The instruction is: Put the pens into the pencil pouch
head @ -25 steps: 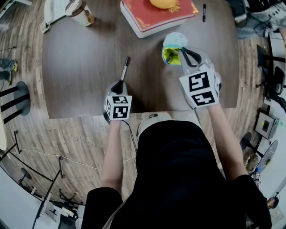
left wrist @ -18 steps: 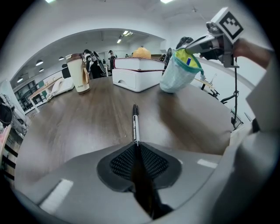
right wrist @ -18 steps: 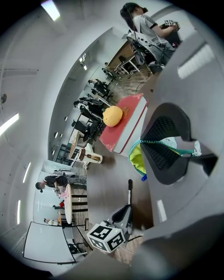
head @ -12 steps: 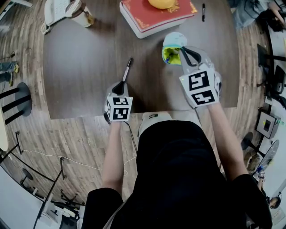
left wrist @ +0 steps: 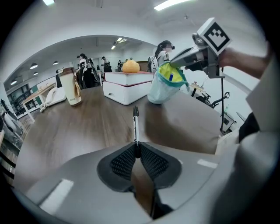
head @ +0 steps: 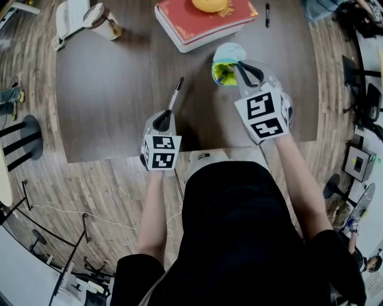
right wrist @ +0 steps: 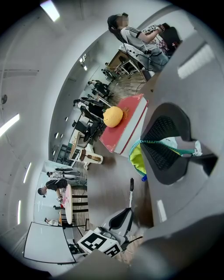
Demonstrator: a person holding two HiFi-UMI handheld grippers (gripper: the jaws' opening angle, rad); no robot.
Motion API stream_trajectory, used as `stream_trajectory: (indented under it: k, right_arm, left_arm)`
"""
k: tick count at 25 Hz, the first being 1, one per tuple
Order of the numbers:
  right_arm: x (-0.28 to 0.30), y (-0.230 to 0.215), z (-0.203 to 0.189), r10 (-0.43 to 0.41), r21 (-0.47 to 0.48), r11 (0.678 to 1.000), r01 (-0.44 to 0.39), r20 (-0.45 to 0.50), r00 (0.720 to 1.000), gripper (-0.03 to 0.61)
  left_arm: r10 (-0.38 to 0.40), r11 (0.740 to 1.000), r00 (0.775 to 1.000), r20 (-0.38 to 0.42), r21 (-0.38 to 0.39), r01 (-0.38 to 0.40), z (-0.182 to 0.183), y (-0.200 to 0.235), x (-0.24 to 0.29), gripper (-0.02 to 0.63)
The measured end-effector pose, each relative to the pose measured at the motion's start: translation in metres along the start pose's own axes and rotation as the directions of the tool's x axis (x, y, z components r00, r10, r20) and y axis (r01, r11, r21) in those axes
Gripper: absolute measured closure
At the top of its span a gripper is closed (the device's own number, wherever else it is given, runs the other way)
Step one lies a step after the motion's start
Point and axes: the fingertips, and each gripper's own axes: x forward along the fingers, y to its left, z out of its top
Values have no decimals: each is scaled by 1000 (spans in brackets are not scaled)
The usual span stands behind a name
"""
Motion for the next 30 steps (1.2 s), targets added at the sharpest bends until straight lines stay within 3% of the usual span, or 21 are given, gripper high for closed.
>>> stream_trajectory:
  k: [18,30]
  right_arm:
    - [-2,-3,-1,-9,6,1000,9,5,1000,554]
    - [-4,-2,-4,-11,13,1000,11,9,1000,554]
  left_arm:
    - [-117,993,976,183,50,110,73,-42,-47,581]
    - [-185,981,957,225,101,166,94,-67,-60,581]
